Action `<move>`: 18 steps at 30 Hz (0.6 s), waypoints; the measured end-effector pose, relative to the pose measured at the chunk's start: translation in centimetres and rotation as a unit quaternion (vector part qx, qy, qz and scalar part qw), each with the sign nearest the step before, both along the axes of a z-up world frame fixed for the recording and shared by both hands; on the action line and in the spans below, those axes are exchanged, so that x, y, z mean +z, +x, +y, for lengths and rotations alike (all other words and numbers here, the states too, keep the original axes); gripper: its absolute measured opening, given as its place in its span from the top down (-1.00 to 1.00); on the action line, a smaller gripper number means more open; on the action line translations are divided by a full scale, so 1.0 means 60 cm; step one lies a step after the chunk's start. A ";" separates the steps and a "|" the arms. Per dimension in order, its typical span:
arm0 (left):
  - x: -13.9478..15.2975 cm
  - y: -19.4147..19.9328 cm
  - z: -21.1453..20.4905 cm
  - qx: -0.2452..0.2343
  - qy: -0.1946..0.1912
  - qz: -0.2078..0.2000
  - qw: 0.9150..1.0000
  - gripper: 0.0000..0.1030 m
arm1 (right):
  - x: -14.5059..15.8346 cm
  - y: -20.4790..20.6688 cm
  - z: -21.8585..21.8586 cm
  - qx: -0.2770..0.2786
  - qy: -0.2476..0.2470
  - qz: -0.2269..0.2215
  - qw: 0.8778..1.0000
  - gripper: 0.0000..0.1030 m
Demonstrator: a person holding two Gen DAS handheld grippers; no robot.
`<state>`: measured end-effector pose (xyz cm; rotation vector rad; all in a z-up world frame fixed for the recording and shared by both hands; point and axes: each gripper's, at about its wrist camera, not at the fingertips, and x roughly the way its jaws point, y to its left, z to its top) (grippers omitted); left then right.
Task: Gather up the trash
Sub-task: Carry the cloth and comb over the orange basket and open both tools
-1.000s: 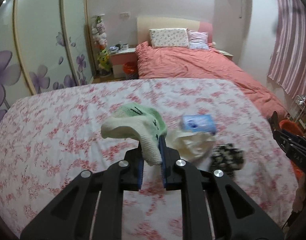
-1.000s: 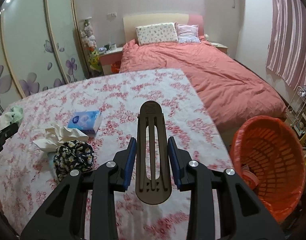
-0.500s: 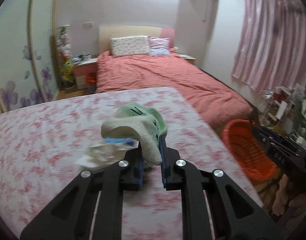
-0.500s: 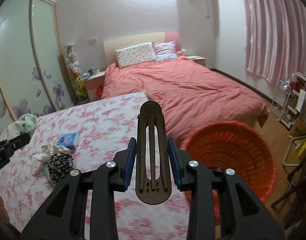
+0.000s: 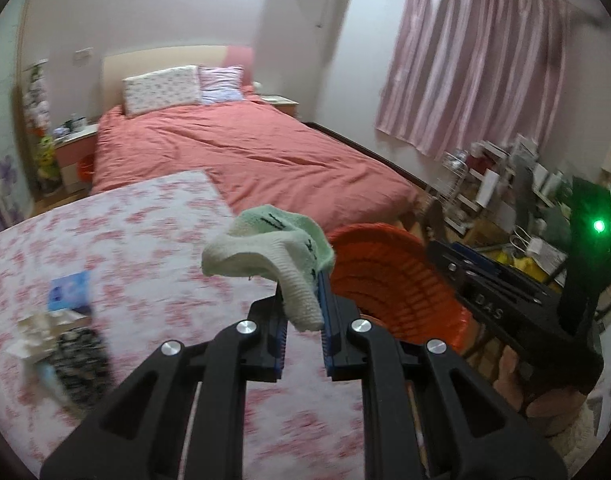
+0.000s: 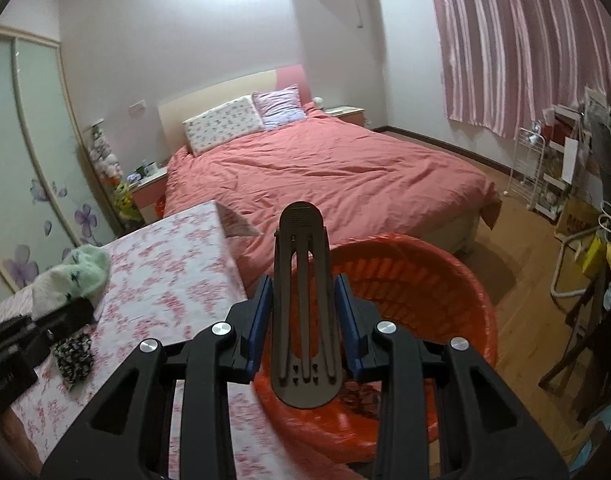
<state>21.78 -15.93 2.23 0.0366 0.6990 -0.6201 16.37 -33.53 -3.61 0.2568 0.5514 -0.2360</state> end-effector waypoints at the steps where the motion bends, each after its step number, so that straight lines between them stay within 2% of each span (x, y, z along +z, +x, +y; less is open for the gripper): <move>1: -0.003 0.000 -0.011 -0.007 0.001 0.002 1.000 0.71 | -0.004 0.000 -0.009 -0.004 0.004 0.001 1.000 0.36; 9: -0.037 0.004 -0.121 -0.062 0.014 0.012 0.998 0.70 | -0.026 0.002 -0.074 -0.029 0.033 0.006 0.999 0.36; 13: -0.057 0.018 -0.154 -0.069 0.020 0.020 0.997 0.65 | -0.028 0.007 -0.090 -0.037 0.042 0.005 0.998 0.36; 16: -0.072 0.034 -0.166 -0.062 0.024 0.030 0.997 0.43 | -0.035 0.013 -0.103 -0.039 0.054 0.005 0.998 0.35; 18: -0.083 0.044 -0.168 -0.054 0.028 0.035 0.998 0.14 | -0.044 0.016 -0.115 -0.041 0.058 0.011 0.997 0.26</move>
